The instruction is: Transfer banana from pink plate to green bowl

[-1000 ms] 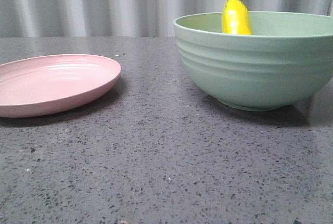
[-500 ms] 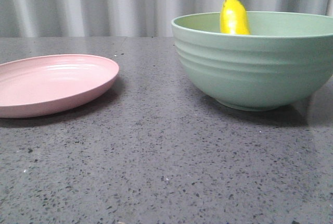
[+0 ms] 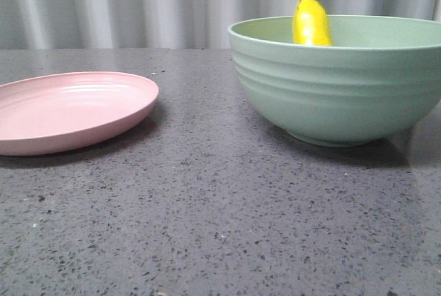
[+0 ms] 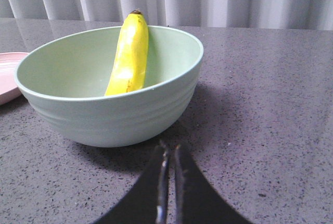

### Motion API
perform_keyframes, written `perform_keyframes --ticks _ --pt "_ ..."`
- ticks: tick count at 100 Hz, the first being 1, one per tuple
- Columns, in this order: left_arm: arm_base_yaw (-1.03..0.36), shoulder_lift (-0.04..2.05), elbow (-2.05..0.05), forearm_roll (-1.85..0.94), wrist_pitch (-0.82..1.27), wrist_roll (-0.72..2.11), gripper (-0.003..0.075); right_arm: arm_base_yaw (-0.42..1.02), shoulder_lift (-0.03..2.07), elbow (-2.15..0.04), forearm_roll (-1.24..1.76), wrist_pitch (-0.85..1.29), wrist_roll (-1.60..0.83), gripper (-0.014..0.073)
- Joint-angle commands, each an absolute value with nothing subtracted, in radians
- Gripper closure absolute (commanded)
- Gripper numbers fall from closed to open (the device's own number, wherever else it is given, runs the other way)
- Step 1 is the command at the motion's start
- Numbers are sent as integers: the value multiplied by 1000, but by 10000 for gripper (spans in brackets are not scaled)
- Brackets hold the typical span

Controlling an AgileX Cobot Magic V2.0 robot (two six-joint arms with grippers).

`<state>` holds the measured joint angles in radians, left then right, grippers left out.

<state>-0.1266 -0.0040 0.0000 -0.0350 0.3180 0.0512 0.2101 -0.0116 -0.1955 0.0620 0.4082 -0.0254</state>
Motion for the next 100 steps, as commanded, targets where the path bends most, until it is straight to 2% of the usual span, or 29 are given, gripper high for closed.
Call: perform_keyframes --ticks 1,21,38,60,81,100 --pt "-126 -34 11 -35 256 37 741 210 -22 -219 54 328 -32 664" --pt "-126 -34 11 -35 256 37 741 208 -29 -214 54 319 -32 664" --pt "-126 -34 11 -35 256 37 741 168 -32 -126 52 243 -32 664" --pt "-126 -34 11 -35 256 37 741 37 -32 35 50 -30 -16 664" --pt "-126 -34 11 -35 256 37 741 -49 -32 32 -38 46 -14 664" --pt "-126 -34 11 -35 256 37 741 -106 -32 33 -18 250 -14 664"
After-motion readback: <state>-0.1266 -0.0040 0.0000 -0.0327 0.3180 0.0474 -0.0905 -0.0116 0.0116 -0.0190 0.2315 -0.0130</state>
